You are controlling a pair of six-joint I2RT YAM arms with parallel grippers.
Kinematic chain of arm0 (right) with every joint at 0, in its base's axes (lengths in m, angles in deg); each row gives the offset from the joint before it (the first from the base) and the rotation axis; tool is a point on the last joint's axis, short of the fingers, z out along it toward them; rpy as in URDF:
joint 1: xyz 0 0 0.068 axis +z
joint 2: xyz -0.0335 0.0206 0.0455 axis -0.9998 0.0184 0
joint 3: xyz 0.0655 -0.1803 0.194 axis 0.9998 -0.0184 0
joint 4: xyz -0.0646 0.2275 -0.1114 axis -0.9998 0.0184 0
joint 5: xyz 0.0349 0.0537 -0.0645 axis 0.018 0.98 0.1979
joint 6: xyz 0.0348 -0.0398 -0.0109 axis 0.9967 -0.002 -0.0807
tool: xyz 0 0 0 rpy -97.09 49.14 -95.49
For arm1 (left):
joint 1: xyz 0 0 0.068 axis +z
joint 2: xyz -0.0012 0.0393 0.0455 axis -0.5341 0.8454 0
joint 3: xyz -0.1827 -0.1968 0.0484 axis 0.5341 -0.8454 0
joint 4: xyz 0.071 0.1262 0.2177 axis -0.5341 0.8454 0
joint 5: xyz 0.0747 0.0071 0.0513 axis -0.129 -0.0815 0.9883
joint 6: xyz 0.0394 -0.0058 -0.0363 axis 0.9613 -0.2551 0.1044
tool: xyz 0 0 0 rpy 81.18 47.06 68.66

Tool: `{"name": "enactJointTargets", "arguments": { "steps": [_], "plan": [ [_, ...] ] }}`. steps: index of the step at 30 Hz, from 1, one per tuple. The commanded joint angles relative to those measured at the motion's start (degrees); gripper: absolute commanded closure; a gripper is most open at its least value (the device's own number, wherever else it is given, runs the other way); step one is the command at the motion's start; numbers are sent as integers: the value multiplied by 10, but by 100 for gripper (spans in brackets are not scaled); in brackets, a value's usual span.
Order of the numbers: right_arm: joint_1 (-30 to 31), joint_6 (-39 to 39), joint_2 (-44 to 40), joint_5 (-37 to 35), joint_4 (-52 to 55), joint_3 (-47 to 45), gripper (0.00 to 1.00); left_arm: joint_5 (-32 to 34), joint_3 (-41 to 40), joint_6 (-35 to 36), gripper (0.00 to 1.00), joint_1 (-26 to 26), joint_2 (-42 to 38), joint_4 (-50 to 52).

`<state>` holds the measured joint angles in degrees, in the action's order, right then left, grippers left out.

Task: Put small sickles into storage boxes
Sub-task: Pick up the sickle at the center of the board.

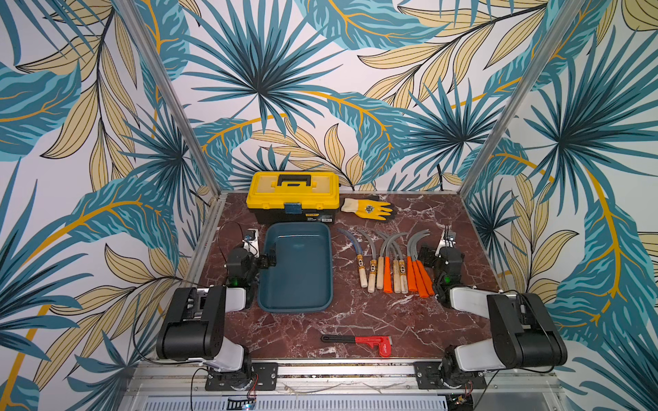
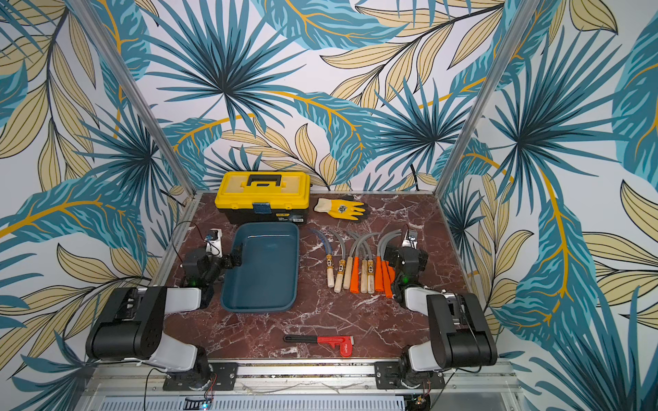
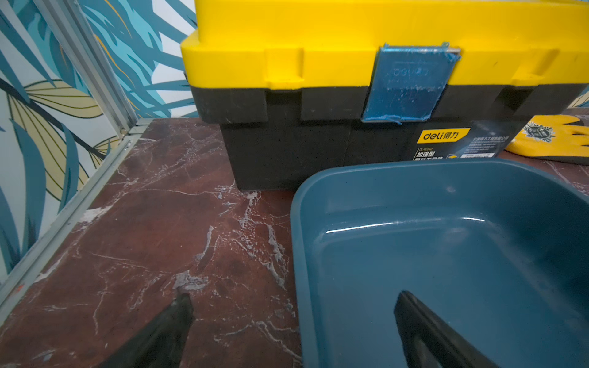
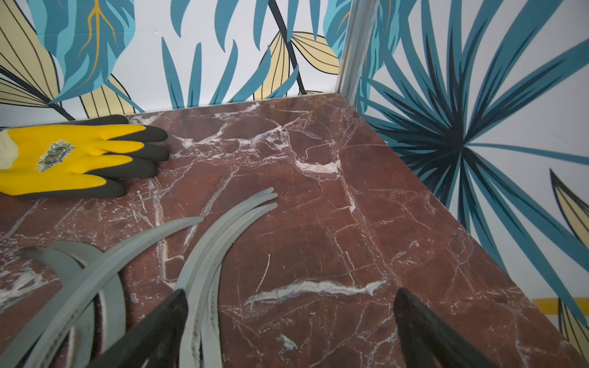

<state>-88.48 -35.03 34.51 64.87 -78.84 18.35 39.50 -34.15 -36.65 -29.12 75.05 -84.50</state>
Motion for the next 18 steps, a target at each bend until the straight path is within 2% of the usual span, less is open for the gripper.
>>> {"name": "enactJointTargets", "arguments": {
  "steps": [1,10,14,18],
  "plan": [
    [3,-8,-32,16,98,39,1,14,-4,-2,1,3,-36,-6],
    [4,16,-69,50,290,125,0,38,23,-19,1,-14,-131,134],
    [5,51,-73,59,402,174,1,73,57,-28,1,-42,-168,244],
    [12,89,-60,55,521,236,0,72,102,-53,0,-67,-200,367]
  ]
}}
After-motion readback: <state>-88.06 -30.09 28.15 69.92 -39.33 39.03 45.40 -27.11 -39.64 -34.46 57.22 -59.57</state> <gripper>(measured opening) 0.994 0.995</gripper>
